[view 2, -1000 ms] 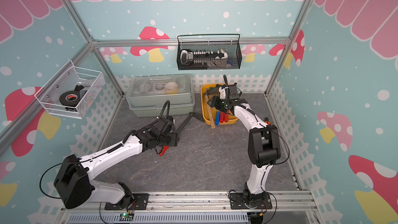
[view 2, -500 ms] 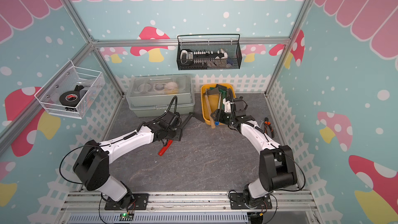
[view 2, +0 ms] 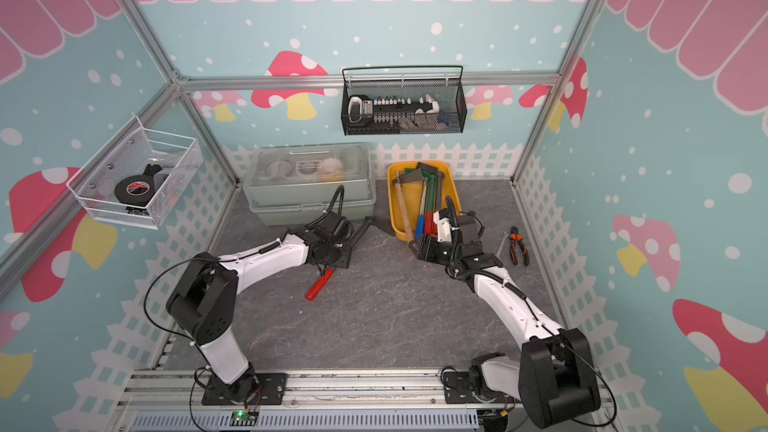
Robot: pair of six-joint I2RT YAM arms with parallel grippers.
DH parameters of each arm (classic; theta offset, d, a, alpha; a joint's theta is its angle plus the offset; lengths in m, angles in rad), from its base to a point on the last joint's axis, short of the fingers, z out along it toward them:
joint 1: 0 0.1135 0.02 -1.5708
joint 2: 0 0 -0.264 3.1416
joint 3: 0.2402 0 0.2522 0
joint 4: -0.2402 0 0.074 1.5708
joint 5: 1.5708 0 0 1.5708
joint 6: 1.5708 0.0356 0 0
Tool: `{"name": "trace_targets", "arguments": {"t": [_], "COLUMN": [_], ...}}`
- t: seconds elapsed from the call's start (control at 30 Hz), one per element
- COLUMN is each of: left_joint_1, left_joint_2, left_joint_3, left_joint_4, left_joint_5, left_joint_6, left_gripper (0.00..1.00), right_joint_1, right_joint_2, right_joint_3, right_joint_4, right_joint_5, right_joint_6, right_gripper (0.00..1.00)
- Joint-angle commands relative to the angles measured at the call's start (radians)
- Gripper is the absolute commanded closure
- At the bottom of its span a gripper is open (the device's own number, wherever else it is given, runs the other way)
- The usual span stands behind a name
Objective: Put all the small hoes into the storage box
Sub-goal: Pick up the hoe from the center of the board.
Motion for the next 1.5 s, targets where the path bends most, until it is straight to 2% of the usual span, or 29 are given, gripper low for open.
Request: {"name": "trace_targets", "arguments": {"t": [0.0, 0.4, 0.7, 1.47], "left_joint_1": [0.007, 0.02, 0.031, 0.0], "left_joint_2": [0.027, 0.093, 0.133, 0.097], "left_joint_3": [0.026, 0.016, 0.011, -0.074], "left_joint_4": [0.013, 0.025, 0.045, 0.046], "left_joint_5": [0.003, 0.004, 0.025, 0.05], "left_joint_6": [0.024, 0.027, 0.024, -0.009], "left_gripper": [0.43, 0.44, 0.49, 0.75], "right_joint_1": [0.009, 0.01, 0.013, 0.012], "right_joint_2": [-0.036, -0.063, -0.06, -0.05], "right_joint_3": [-0.029, -0.054, -0.06, -0.069], "right_joint_4": [-0.004, 0.003, 0.004, 0.005], "right_joint_5": [0.013, -0.002, 0.002, 0.008], "right_joint_6": [0.005, 0.023, 0.026, 0.035], "right_gripper": [0.36, 0.36, 0.37, 0.37]}}
